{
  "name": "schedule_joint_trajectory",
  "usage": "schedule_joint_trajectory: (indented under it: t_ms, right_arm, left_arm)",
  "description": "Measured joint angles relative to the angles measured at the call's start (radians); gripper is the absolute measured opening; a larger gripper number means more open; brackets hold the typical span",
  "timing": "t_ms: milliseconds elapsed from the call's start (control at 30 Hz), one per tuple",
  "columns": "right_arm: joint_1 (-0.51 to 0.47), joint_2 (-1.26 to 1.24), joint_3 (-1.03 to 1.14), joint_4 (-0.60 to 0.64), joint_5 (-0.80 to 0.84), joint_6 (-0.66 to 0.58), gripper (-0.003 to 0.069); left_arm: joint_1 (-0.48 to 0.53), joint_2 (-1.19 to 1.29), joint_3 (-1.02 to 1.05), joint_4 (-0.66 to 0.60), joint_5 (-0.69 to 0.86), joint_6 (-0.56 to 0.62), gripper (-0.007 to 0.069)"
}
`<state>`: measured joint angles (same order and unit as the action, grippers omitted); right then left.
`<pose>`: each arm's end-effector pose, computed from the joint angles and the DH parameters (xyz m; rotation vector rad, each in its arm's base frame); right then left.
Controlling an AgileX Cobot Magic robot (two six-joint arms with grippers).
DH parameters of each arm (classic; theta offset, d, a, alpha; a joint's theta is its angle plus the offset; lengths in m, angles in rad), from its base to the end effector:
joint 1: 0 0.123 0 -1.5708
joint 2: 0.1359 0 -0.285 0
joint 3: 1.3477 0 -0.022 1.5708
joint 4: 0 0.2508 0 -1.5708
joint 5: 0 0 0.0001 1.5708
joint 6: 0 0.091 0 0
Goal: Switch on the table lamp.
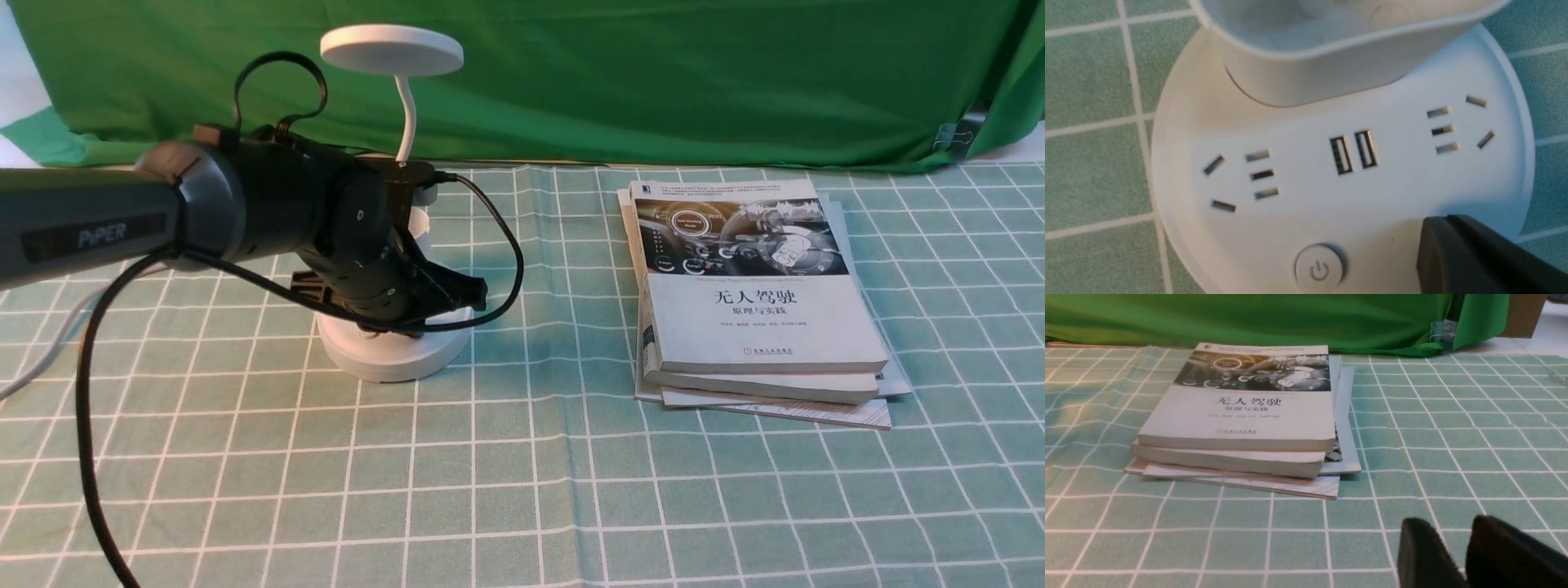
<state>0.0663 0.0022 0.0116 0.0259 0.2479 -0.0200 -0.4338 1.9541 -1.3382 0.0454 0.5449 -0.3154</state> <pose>0.0557 0.0043 0.1867 -0.0581 1.7446 0.0578 0.3751 -0.1714 0.1829 0.2009 2.6519 -0.2057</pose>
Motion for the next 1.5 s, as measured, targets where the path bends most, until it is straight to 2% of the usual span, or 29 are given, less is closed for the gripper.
schedule_joint_trajectory:
  t_ms: [300,800,1067,1300,1500]
  right_arm:
    - [0.0,0.0,0.0,0.0,0.0,0.0,0.0238]
    - [0.0,0.0,0.0,0.0,0.0,0.0,0.0238]
    - [0.0,0.0,0.0,0.0,0.0,0.0,0.0238]
    - [0.0,0.0,0.0,0.0,0.0,0.0,0.0238]
    - [0.0,0.0,0.0,0.0,0.0,0.0,0.0238]
  left_arm:
    - [0.0,0.0,-0.001,0.0,-0.048,0.0,0.0001]
    - [0.001,0.049,-0.028,0.004,-0.056,0.013,0.0001]
    - [0.001,-0.001,-0.011,-0.004,-0.059,0.022,0.0001]
    - [0.001,-0.081,-0.007,-0.072,-0.025,0.059,0.0001]
    - [0.001,-0.124,0.092,-0.224,0.036,0.171,0.0001]
